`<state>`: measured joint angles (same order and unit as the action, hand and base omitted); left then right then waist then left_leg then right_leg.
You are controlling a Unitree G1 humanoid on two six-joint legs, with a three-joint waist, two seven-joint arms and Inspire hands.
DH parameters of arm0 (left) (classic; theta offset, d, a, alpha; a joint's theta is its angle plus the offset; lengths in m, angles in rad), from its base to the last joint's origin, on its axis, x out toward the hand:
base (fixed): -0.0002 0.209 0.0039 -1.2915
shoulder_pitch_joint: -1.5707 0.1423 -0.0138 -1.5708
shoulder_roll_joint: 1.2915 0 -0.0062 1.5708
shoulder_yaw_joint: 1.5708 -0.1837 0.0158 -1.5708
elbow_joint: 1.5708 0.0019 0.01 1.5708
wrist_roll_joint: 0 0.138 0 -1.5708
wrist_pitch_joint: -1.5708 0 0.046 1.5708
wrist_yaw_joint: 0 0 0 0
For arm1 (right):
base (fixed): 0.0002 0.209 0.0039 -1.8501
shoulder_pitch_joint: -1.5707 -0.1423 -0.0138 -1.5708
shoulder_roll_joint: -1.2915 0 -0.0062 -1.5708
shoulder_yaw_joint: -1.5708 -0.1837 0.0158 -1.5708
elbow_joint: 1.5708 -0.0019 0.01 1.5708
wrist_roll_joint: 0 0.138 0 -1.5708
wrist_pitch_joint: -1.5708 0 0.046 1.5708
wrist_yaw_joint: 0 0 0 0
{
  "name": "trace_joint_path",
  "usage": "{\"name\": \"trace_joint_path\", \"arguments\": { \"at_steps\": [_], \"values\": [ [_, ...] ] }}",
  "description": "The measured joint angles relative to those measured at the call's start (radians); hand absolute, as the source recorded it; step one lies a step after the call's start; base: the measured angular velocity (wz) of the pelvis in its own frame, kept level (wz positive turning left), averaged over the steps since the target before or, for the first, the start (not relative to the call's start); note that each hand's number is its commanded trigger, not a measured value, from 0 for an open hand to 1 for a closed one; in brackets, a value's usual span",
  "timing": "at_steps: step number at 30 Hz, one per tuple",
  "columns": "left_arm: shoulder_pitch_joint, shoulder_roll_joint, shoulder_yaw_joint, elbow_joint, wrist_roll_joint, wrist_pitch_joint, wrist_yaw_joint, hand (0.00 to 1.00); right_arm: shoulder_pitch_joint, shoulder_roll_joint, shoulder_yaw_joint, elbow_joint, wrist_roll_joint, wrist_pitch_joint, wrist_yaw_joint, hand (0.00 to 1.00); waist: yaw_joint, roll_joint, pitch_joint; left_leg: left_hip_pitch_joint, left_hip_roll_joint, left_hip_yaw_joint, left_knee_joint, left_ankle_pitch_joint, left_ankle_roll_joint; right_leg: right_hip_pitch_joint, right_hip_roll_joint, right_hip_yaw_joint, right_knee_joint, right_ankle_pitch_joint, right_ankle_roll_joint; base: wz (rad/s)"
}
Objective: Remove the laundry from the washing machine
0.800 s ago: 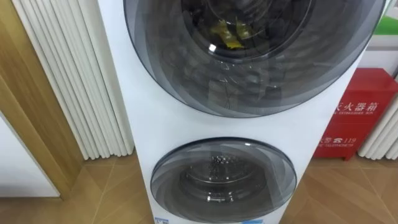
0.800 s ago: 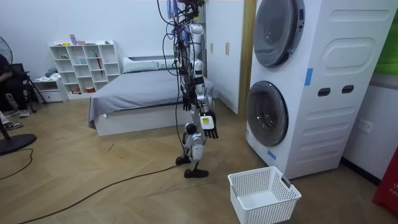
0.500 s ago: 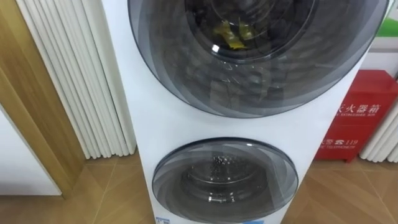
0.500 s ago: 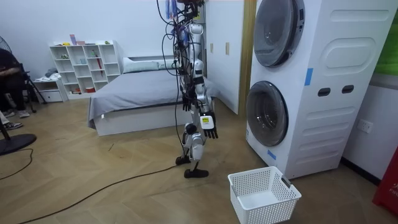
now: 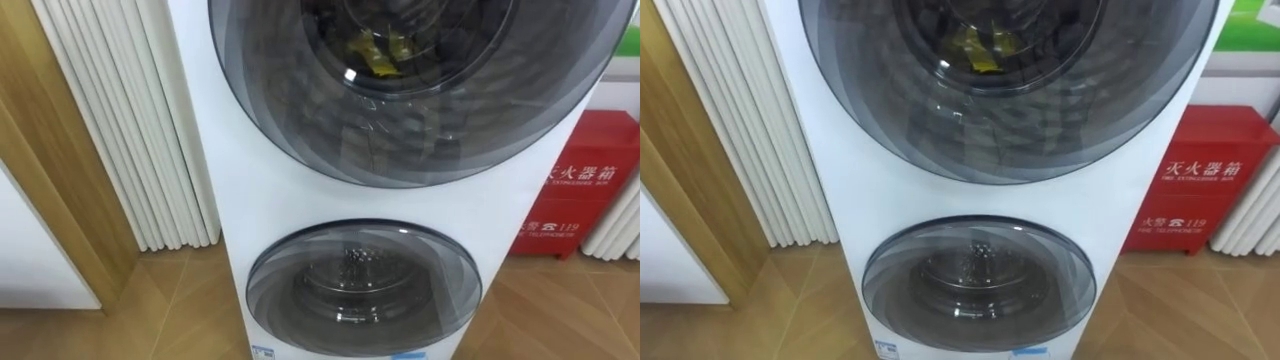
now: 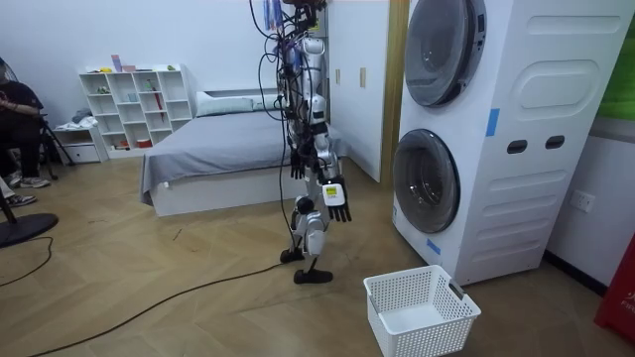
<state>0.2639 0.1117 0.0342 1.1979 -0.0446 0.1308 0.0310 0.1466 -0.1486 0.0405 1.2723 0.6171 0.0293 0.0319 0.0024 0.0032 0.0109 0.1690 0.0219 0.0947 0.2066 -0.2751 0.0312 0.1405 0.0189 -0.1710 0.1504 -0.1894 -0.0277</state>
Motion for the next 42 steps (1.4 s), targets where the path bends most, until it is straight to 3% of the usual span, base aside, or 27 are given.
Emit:
{"name": "trace_joint_path", "arguments": {
  "at_steps": [1,2,5,8,13,14,20,29,35,42],
  "values": [
    [0.000,0.000,0.003,-0.002,0.000,0.000,-0.001,0.00,-0.007,0.000,-0.033,-0.025,-0.021,0.016,-0.018,0.00,-0.002,-0.007,-0.0037,0.001,0.000,0.000,-0.001,0.000,0.000,0.000,0.000,0.000,0.001,0.000,0.000,0.00],
    [0.000,0.003,0.004,-0.010,0.000,0.000,-0.003,0.00,-0.008,-0.001,-0.062,-0.088,-0.036,0.029,-0.045,0.00,-0.005,-0.007,-0.0020,0.001,0.000,0.000,-0.001,0.000,0.000,0.000,-0.001,0.000,0.001,0.000,0.000,0.00],
    [0.003,0.023,0.013,-0.027,0.000,-0.006,-0.002,0.00,-0.029,-0.013,-0.108,-0.255,-0.047,0.030,-0.108,0.00,-0.007,-0.012,-0.0016,0.002,-0.001,-0.001,-0.001,0.000,0.000,-0.004,0.000,0.001,0.006,0.000,0.000,0.00],
    [0.004,0.037,0.042,-0.038,-0.003,-0.012,0.011,0.00,-0.086,-0.027,-0.165,-0.375,-0.061,0.001,-0.173,0.00,-0.019,-0.015,0.0003,0.004,-0.003,-0.003,-0.002,0.000,0.000,-0.009,0.000,-0.001,0.002,0.000,0.001,0.06],
    [0.012,0.058,0.061,-0.078,-0.002,-0.028,0.034,0.00,-0.117,-0.054,-0.181,-0.537,-0.137,-0.006,-0.282,0.00,-0.015,-0.034,-0.0006,-0.007,-0.008,-0.014,-0.002,0.000,0.000,-0.017,-0.001,-0.009,0.007,0.000,0.000,0.05],
    [0.016,0.059,0.066,-0.089,-0.001,-0.028,0.034,0.00,-0.117,-0.057,-0.181,-0.587,-0.169,-0.005,-0.306,0.00,-0.015,-0.033,-0.0086,-0.011,-0.008,-0.014,-0.003,0.000,0.000,-0.022,-0.001,-0.008,0.010,0.000,0.000,0.00],
    [0.009,0.061,0.072,-0.092,0.003,-0.020,0.025,0.00,-0.129,-0.078,-0.181,-0.827,-0.252,0.004,-0.369,0.00,-0.011,-0.030,-0.0082,-0.003,-0.001,-0.013,-0.009,0.000,0.000,-0.020,0.000,0.003,0.021,0.001,0.000,-0.08],
    [0.013,0.065,0.081,-0.103,0.005,-0.026,0.019,0.00,-0.237,-0.139,-0.188,-0.959,-0.247,0.004,-0.447,0.00,0.006,-0.034,-0.0102,-0.005,-0.001,-0.020,-0.011,0.000,0.000,-0.020,0.000,-0.011,0.020,0.001,0.001,0.02],
    [0.013,0.071,0.080,-0.106,0.009,-0.022,0.027,0.00,-0.313,-0.174,-0.181,-0.991,-0.256,0.004,-0.474,0.00,0.024,-0.040,-0.0117,-0.015,-0.001,-0.050,-0.011,0.001,0.000,-0.020,-0.001,-0.033,0.019,0.001,0.001,0.14],
    [0.022,0.075,0.080,-0.130,0.019,-0.010,0.016,0.00,-0.398,-0.183,-0.182,-0.975,-0.256,0.004,-0.496,0.00,0.031,-0.048,-0.0072,-0.025,-0.002,-0.063,-0.004,0.001,-0.001,-0.020,-0.001,-0.050,0.019,0.002,-0.001,0.10]
  ]
}}
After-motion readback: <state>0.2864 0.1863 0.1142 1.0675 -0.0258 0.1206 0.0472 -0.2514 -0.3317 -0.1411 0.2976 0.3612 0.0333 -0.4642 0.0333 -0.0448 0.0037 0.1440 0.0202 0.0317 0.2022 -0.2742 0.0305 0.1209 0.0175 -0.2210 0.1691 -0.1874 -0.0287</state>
